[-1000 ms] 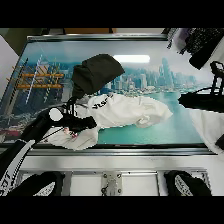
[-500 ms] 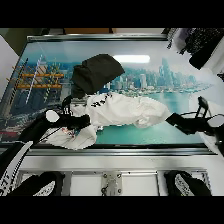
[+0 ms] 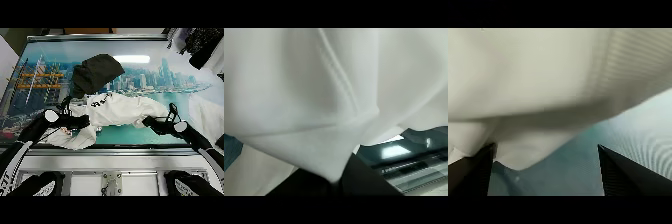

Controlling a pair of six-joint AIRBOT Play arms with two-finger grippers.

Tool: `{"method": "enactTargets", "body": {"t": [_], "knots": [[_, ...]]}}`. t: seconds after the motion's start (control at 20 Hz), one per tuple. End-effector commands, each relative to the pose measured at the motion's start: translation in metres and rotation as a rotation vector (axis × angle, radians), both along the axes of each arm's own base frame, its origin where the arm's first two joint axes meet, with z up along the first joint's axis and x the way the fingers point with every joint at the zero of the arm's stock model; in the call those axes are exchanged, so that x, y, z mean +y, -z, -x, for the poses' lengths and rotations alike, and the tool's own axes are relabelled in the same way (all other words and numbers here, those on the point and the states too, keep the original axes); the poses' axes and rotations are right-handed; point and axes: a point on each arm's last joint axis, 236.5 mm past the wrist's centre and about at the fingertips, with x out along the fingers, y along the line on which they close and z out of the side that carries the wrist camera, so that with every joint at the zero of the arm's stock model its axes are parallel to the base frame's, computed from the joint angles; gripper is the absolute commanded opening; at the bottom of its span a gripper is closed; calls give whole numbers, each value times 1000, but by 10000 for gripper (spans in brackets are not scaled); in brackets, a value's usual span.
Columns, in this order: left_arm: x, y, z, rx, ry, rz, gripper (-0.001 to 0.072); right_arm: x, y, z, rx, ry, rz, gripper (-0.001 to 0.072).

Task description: Fold the clothes and pants, and hang the long-sleeved shirts on hangers.

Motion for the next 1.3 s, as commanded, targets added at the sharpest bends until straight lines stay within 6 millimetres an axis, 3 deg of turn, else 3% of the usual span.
{"method": "enactTargets", "body": {"t": [0.0, 0.15, 0.2, 0.25, 0.35, 0.45, 0.55, 0.6, 0.65, 0.7, 0.75, 0.85, 0.95, 1.05, 1.15, 1.25], "knots": [[1, 0, -1, -6, -3, -1, 14, 25, 6, -14, -31, -22, 7, 642], [1, 0, -2, -7, -3, -1, 15, 24, 6, -23, -43, -33, 27, 149], [1, -2, -3, -13, -3, -2, 15, 22, 1, -28, -64, -59, 52, 23], [5, -10, -8, -33, 7, -13, 14, 19, -11, -35, -98, -102, 85, 22], [17, -60, -33, -149, 15, -27, 14, 0, -57, -52, -174, -213, 185, 21], [30, -158, -60, -350, -6, -2, 14, -39, -138, -65, -260, -266, 314, 20], [36, -279, -65, -611, -16, 32, 14, -67, -242, -62, -374, -251, 370, 20], [36, -342, -57, -760, -15, 40, 14, -75, -290, -54, -433, -234, 385, 20], [35, -379, -48, -849, -11, 49, 14, -79, -323, -47, -482, -224, 401, 20], [30, -448, -22, -1019, 4, 72, 14, -80, -380, -31, -582, -210, 432, 20], [26, -486, -3, -1114, 17, 91, 14, -79, -410, -23, -650, -196, 445, 20], [22, -535, 26, -1244, 36, 118, 14, -77, -455, -9, -748, -149, 439, 20], [27, -553, 28, -1298, 31, 81, 14, -77, -470, -8, -782, -111, 418, 20], [37, -545, 5, -1274, 19, -18, 14, -75, -462, -19, -753, -99, 380, 20], [41, -518, -32, -1187, 21, -92, 15, -75, -444, -38, -704, -114, 361, 20], [40, -478, -61, -1059, 56, -143, 14, -79, -422, -56, -648, -142, 382, 20]]}}
